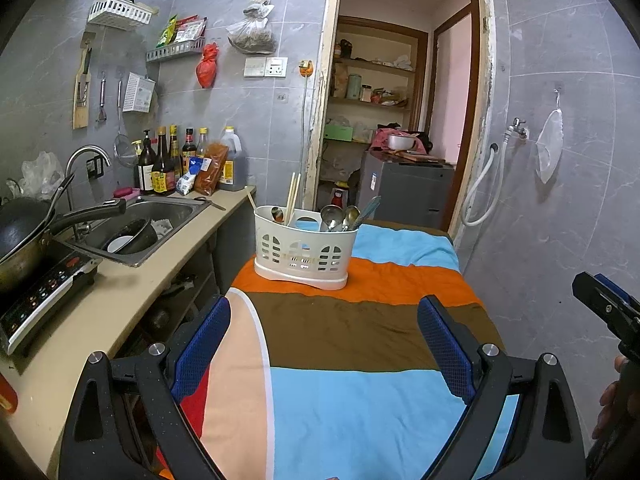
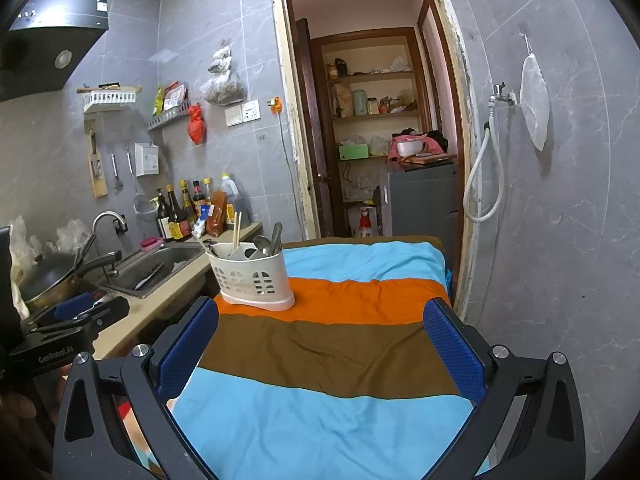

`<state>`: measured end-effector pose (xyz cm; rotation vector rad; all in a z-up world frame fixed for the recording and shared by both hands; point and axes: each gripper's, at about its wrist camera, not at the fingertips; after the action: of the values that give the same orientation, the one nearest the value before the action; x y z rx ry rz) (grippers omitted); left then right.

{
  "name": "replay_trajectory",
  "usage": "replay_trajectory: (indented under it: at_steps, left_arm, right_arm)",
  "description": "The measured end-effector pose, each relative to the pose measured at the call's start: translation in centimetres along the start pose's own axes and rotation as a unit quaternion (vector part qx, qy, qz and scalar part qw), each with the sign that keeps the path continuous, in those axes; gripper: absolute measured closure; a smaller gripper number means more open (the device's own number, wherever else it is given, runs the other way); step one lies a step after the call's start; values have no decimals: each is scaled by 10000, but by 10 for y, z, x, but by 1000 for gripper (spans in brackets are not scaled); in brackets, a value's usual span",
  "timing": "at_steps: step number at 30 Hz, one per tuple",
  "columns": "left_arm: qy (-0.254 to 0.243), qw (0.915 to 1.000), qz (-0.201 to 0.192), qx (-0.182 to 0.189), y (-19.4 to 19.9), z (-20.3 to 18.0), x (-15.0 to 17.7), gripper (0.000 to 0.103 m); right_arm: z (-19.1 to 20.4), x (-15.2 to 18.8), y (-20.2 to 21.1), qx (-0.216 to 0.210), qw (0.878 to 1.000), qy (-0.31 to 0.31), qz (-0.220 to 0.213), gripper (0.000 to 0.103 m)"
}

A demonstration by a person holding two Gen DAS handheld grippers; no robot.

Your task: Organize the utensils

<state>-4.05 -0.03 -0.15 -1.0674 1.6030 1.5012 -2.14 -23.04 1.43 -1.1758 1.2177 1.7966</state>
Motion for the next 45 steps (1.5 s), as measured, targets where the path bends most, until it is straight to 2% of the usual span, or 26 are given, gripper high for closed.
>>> replay_trajectory:
  at_steps: [45]
  left_arm:
    - [64,10000,52,-51,1,-1,0,11]
  right_arm:
    - [-1,-1,0,-16,10000,-20,43,0]
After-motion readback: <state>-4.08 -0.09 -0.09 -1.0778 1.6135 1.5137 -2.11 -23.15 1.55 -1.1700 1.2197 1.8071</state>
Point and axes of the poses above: each gripper's, at about its wrist camera, not at the fingertips, and y roughly against the way its jaws point, z to its left, x to its underside, and after that the axes turned 1 degree about -y, right-handed
